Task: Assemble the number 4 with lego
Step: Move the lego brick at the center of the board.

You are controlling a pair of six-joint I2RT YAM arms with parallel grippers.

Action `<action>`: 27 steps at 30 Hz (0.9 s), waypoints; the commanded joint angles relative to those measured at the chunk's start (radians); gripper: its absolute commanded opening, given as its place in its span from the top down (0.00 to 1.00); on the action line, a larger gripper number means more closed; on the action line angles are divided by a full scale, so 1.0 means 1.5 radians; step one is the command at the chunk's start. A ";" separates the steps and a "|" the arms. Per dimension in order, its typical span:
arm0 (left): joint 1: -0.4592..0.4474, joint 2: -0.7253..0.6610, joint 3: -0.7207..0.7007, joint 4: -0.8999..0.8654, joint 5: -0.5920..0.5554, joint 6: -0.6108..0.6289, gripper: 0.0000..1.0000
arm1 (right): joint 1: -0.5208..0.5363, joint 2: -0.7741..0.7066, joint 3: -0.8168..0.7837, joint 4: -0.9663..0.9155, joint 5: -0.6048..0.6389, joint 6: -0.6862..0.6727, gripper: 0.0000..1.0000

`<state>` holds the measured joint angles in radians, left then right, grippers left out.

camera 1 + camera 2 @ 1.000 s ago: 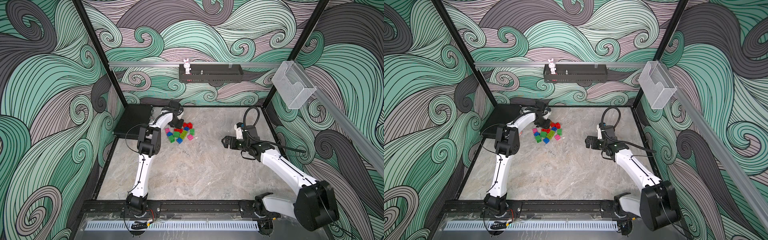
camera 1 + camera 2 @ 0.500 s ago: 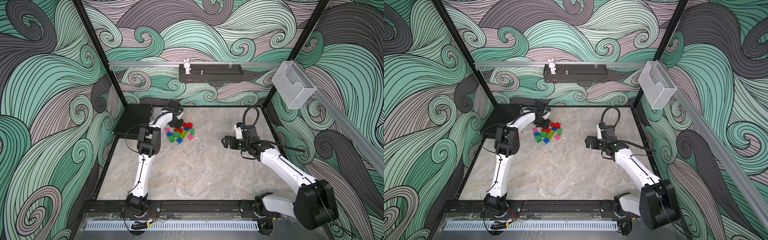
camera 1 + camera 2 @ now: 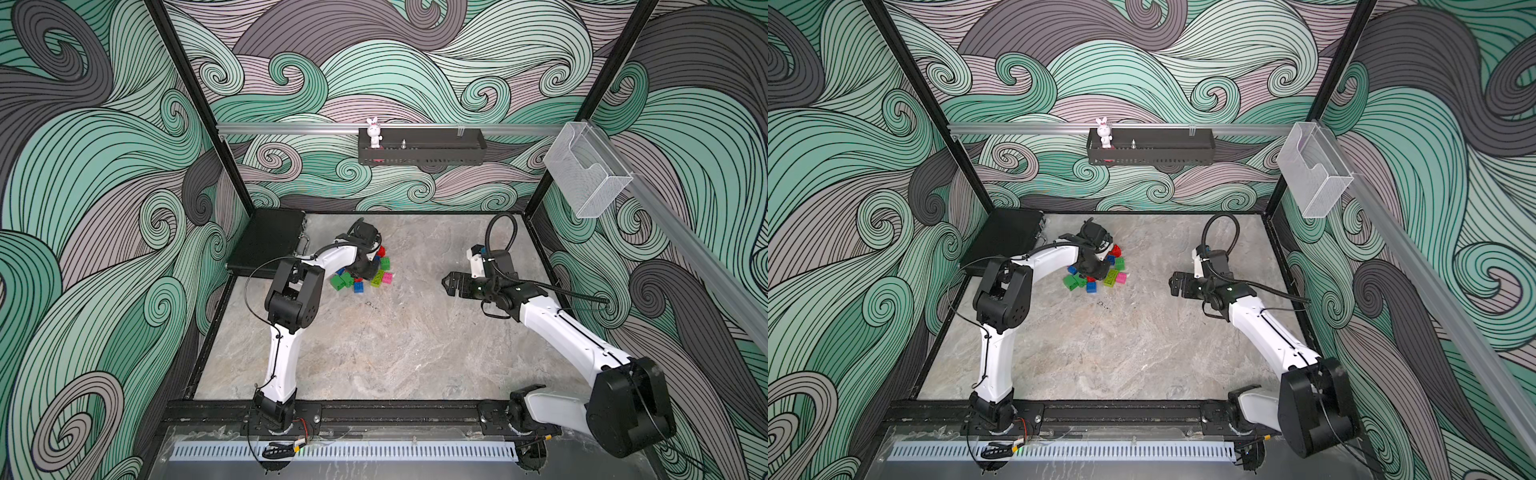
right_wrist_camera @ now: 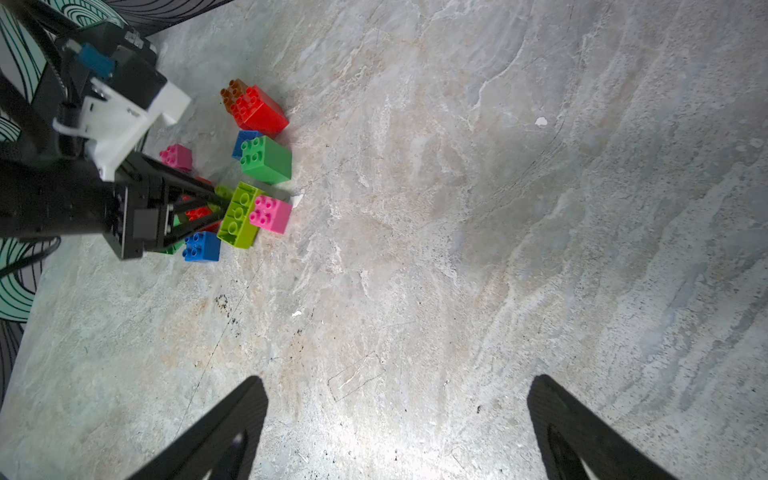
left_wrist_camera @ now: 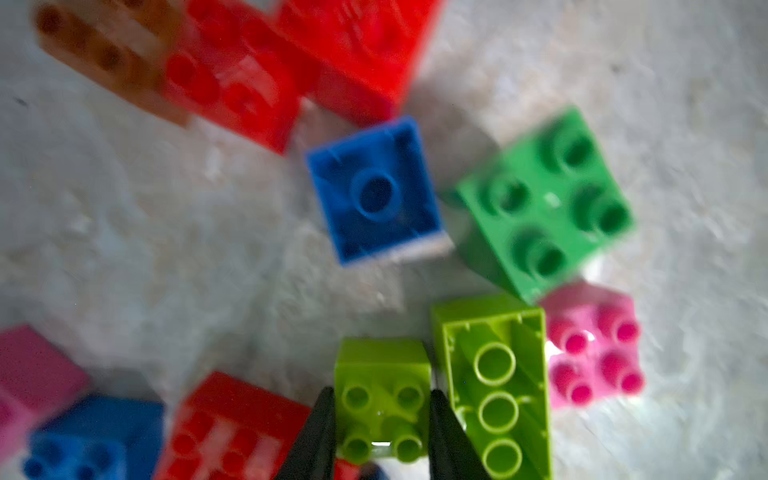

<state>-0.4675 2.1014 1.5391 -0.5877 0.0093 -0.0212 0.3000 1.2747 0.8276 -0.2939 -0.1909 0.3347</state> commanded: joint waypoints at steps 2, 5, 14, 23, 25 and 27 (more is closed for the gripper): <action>-0.047 -0.046 -0.068 0.058 0.021 -0.056 0.70 | 0.011 0.022 0.007 0.016 -0.043 -0.020 0.01; -0.090 -0.054 -0.087 0.042 0.001 -0.054 0.70 | 0.026 0.030 0.008 0.023 -0.049 -0.025 0.01; -0.185 -0.135 -0.181 0.039 0.019 -0.044 0.63 | 0.075 0.050 -0.003 0.029 -0.041 -0.039 0.01; -0.180 -0.293 -0.249 0.062 -0.028 -0.089 0.20 | 0.141 0.075 -0.011 0.052 -0.075 -0.098 0.02; -0.178 -0.363 -0.291 0.093 -0.064 -0.120 0.12 | 0.167 0.089 -0.008 0.058 -0.064 -0.118 0.02; -0.175 -0.433 -0.334 0.116 -0.136 -0.157 0.06 | 0.198 0.107 -0.002 0.064 -0.055 -0.146 0.03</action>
<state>-0.7414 1.5700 1.0809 -0.4709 -0.0597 -0.1650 0.5537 1.4075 0.8223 -0.2203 -0.2752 0.1883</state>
